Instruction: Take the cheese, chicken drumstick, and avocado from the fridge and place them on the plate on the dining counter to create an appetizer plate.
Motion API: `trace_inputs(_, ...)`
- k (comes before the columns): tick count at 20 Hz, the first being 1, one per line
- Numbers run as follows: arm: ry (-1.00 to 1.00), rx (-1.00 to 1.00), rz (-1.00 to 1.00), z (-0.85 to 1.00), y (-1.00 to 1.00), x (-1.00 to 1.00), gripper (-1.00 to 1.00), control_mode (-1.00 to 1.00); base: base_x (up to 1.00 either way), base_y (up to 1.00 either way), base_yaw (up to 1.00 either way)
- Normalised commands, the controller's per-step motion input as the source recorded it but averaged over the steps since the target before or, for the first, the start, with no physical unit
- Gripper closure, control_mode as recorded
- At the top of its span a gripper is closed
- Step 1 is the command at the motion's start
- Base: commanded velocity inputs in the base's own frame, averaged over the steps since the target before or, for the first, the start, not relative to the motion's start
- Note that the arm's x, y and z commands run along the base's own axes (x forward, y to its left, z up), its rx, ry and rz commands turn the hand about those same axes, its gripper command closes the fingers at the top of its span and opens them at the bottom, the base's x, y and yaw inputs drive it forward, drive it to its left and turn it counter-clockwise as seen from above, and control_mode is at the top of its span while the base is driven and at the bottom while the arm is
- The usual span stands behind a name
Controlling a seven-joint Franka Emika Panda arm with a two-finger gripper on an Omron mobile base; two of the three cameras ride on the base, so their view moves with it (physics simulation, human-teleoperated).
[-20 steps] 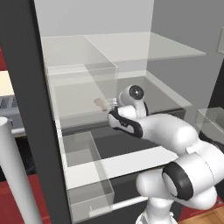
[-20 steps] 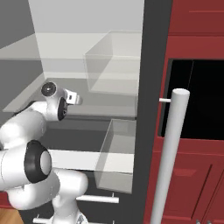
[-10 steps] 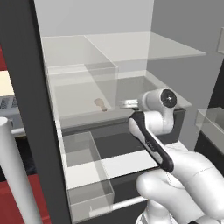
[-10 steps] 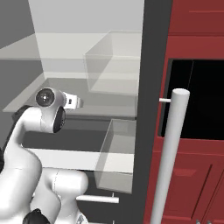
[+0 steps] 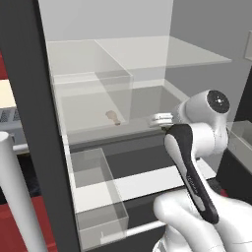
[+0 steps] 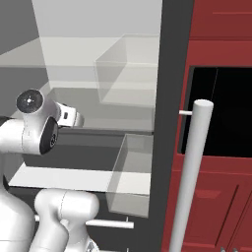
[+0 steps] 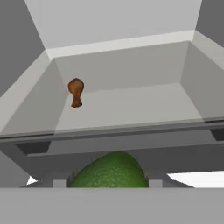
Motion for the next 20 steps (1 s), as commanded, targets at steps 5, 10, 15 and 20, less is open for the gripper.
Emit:
trace_inputs(5,-0.05,0.00,0.00,0.04,-0.08,-1.00,1.00,-1.00,0.00,0.00,0.00)
trace_inputs(10,-0.17,0.00,0.00,0.14,-0.07,-0.99,1.00,-1.00,0.00,0.00,0.00)
trace_inputs(15,-0.07,0.00,0.00,0.31,-0.15,-0.59,1.00,1.00,-0.11,-0.06,0.00)
trace_inputs(20,0.00,0.00,0.00,0.00,0.00,0.00,1.00,1.00,-0.41,-0.44,0.16)
